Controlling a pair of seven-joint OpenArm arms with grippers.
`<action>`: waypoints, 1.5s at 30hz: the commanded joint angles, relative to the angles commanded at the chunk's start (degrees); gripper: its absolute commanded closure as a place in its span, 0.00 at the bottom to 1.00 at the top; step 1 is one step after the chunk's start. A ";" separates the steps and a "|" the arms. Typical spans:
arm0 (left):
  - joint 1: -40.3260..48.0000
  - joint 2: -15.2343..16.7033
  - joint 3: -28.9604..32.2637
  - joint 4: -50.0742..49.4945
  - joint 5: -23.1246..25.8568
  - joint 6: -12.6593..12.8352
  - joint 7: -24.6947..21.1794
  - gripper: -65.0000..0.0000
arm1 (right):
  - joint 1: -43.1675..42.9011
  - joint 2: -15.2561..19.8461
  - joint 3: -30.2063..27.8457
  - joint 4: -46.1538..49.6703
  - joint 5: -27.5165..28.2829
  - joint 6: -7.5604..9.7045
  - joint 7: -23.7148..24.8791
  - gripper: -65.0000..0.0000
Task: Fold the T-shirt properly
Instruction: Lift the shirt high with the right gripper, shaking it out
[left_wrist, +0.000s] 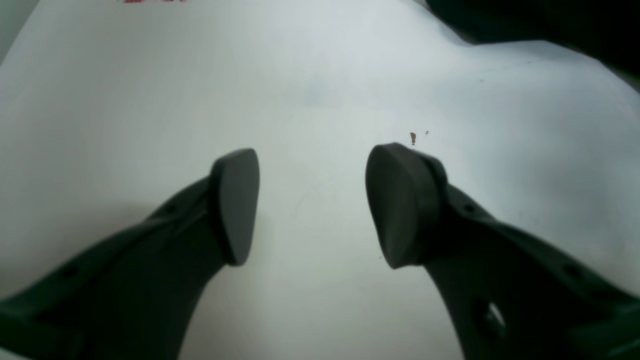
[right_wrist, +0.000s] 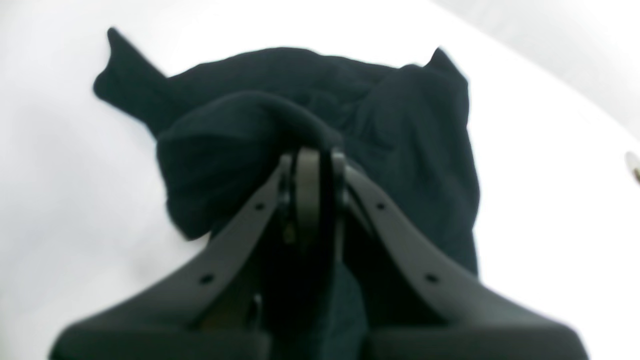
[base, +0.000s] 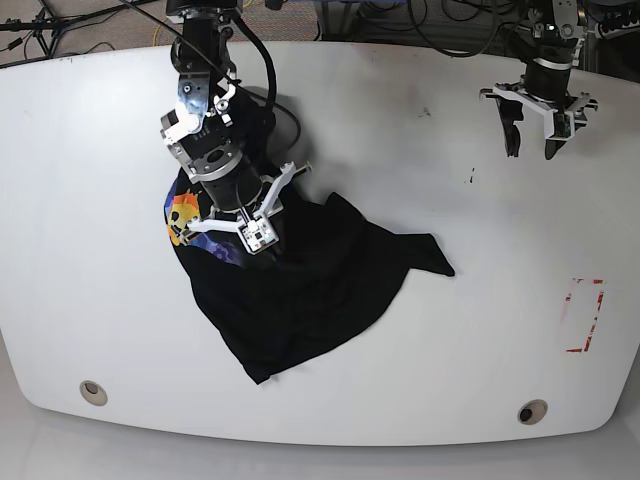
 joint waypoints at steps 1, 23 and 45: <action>0.00 0.00 0.00 0.00 0.00 0.00 0.00 0.46 | 1.05 0.00 0.00 -0.09 0.00 0.00 -0.53 1.00; 0.00 0.09 0.00 -1.58 0.00 0.00 0.00 0.46 | 9.76 0.00 -1.49 -8.70 0.26 0.35 -3.52 1.00; -4.57 -0.09 0.88 -1.41 -0.09 0.00 4.04 0.46 | 25.85 2.37 -1.23 -9.14 0.00 0.09 -2.29 1.00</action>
